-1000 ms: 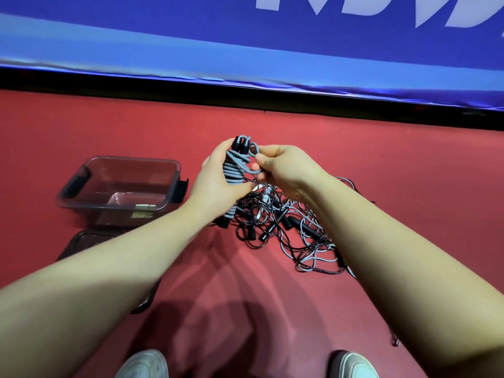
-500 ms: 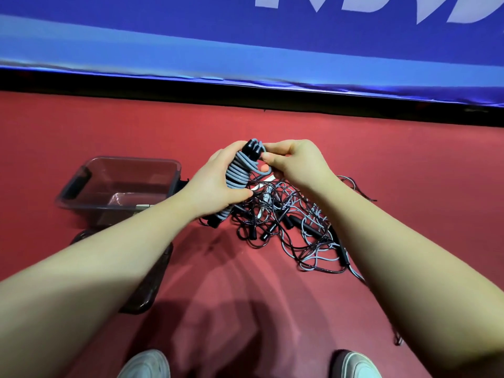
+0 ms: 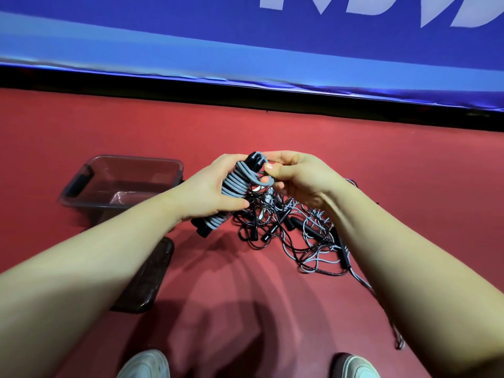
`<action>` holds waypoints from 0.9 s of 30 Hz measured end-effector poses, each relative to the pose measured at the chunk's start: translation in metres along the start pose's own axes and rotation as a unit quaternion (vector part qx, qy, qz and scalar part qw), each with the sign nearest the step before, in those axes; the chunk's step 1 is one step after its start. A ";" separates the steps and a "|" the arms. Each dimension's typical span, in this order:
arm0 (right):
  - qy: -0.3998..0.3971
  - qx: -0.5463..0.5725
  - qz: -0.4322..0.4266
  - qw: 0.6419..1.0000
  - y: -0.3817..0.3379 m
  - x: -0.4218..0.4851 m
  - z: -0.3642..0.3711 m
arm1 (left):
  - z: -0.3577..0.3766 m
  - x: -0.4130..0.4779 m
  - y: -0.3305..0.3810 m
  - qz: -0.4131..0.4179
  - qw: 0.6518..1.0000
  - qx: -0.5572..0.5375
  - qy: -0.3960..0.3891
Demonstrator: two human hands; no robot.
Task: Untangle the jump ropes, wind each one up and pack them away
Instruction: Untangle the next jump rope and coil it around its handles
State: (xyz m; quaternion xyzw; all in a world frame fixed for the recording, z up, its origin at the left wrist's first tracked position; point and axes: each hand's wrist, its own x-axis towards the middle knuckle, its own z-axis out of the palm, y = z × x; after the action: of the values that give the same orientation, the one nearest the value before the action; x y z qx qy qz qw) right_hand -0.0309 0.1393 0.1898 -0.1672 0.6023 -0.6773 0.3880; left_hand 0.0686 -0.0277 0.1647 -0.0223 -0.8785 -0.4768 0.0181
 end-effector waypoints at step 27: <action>0.019 0.185 0.045 0.981 0.002 -0.006 0.005 | -0.002 -0.001 0.011 -0.015 0.998 -0.065 -0.020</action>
State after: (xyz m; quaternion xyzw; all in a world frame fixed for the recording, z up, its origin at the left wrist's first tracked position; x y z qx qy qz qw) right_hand -0.0224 0.1404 0.1902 -0.0524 0.4803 -0.7620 0.4312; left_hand 0.0697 -0.0232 0.1744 -0.0200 -0.8463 -0.5323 -0.0084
